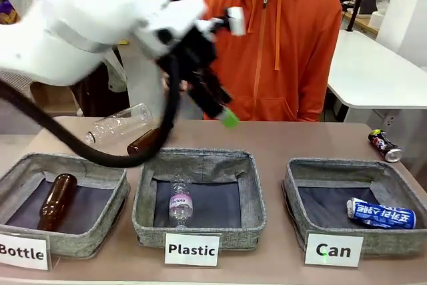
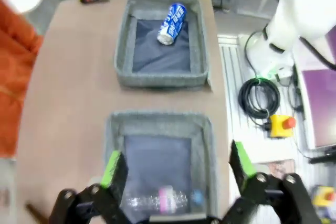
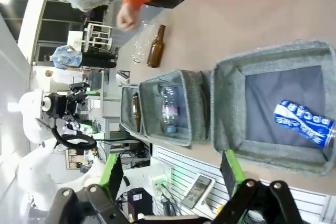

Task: Sort the can waste into the basket.
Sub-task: Pick up the can waste from the table and place it in the right Fabric basket.

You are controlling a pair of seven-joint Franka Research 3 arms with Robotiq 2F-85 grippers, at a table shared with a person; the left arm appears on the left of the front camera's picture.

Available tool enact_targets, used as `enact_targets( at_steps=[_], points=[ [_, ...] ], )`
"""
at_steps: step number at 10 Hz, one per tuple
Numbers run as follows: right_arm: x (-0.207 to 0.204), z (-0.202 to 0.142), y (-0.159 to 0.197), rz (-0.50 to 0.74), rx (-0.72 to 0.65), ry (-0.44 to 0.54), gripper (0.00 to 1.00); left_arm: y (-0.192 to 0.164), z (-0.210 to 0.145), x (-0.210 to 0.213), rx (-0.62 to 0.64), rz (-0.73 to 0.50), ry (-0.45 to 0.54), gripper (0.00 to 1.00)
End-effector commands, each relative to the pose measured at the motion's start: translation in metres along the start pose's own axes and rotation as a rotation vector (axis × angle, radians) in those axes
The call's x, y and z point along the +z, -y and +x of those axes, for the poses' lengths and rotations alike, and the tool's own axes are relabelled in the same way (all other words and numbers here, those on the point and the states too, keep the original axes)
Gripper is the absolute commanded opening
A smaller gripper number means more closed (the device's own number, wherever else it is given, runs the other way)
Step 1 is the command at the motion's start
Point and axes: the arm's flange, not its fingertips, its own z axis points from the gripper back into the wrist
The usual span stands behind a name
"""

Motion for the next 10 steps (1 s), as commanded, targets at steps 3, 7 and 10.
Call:
enact_targets(
  at_steps=[3, 7, 10],
  points=[
    [-0.092, -0.002, -0.033, 0.208, -0.109, -0.162, 1.00, -0.003, -0.158, 0.144, 0.482, 0.106, 0.390, 1.00],
    [-0.136, 0.010, 0.004, 0.398, 0.054, -0.229, 1.00, 0.020, -0.382, 0.187, 0.911, -0.085, 0.675, 1.00],
    [-0.138, 0.018, -0.001, 0.358, 0.027, -0.224, 1.00, 0.038, -0.399, 0.189, 0.898, -0.092, 0.706, 1.00]
  ],
)
